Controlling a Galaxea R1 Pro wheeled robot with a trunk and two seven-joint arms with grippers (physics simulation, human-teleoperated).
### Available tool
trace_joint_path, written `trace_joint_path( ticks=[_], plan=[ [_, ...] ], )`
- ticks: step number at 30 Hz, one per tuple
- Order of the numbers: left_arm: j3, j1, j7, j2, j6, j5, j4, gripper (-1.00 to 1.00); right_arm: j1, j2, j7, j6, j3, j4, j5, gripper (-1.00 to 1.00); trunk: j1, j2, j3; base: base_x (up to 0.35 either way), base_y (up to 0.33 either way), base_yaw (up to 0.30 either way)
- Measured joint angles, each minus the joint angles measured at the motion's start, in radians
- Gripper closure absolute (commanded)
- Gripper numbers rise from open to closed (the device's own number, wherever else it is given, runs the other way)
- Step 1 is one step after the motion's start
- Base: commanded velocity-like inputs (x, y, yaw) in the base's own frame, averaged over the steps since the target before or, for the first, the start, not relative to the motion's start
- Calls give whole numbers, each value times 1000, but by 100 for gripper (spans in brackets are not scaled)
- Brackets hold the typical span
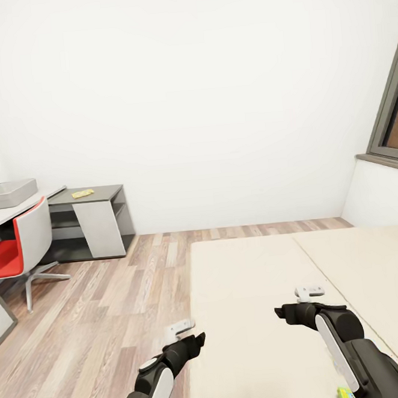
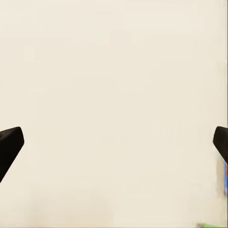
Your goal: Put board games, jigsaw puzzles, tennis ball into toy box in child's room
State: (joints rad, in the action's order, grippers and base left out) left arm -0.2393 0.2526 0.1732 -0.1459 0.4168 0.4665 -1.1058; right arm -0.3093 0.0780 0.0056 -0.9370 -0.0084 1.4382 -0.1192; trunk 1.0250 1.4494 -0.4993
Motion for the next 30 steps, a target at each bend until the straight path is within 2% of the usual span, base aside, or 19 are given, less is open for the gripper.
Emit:
trace_joint_path(
  ticks=[30],
  plan=[
    [0, 0, 0, 0, 0, 0, 0, -100, 0, -1, 0, -4, 0, 0, -2, -100, 0, 0, 0, 0, -273, 0]
  ],
)
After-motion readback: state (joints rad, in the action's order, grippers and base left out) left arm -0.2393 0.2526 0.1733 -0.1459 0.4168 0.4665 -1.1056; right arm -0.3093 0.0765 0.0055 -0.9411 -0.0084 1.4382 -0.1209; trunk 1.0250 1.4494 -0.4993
